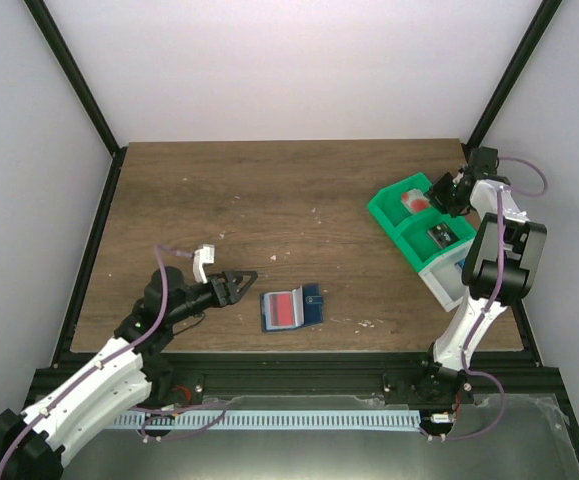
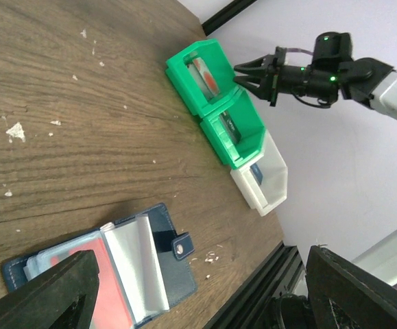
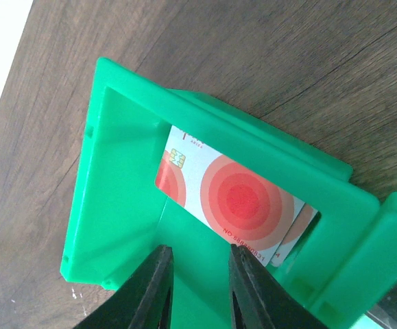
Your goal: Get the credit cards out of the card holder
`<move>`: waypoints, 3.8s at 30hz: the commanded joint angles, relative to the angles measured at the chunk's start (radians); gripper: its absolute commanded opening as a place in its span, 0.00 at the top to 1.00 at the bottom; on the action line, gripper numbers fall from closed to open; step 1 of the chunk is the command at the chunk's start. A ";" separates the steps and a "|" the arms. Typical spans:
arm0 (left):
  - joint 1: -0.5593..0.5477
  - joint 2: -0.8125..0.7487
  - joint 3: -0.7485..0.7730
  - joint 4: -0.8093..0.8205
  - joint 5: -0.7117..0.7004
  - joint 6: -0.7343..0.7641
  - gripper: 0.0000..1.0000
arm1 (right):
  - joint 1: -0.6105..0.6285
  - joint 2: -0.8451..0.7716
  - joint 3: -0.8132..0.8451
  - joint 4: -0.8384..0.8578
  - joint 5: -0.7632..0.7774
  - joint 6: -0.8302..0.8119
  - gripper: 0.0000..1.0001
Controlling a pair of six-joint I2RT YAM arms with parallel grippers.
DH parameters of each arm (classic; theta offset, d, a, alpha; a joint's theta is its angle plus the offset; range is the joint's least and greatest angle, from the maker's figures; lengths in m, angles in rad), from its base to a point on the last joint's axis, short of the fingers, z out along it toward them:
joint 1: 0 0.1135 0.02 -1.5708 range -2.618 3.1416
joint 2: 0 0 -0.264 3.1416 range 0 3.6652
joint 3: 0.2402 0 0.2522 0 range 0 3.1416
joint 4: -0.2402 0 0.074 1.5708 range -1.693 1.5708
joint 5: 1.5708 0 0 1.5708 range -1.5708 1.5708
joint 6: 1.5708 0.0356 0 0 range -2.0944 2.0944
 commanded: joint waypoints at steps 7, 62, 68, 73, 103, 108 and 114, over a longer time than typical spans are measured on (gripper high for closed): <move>0.005 0.096 0.031 -0.089 0.003 0.077 0.15 | 0.025 -0.148 -0.010 -0.061 0.037 -0.011 0.71; -0.070 0.531 -0.167 0.597 0.139 -0.225 0.21 | 1.174 -0.386 -0.857 0.502 0.100 0.277 0.83; -0.083 0.562 -0.159 0.632 0.155 -0.240 0.24 | 1.174 -0.389 -0.896 0.539 0.096 0.286 0.87; -0.090 0.561 -0.156 0.622 0.137 -0.231 0.25 | 1.174 -0.393 -0.911 0.555 0.097 0.289 0.90; -0.100 0.782 -0.124 0.767 0.214 -0.221 0.34 | 1.174 -0.371 -0.941 0.592 0.079 0.300 0.91; -0.104 0.783 -0.121 0.764 0.213 -0.220 0.49 | 1.173 -0.369 -0.940 0.599 0.070 0.300 0.91; -0.104 0.785 -0.091 0.653 0.180 -0.173 0.68 | 1.173 -0.403 -0.919 0.562 0.087 0.287 0.90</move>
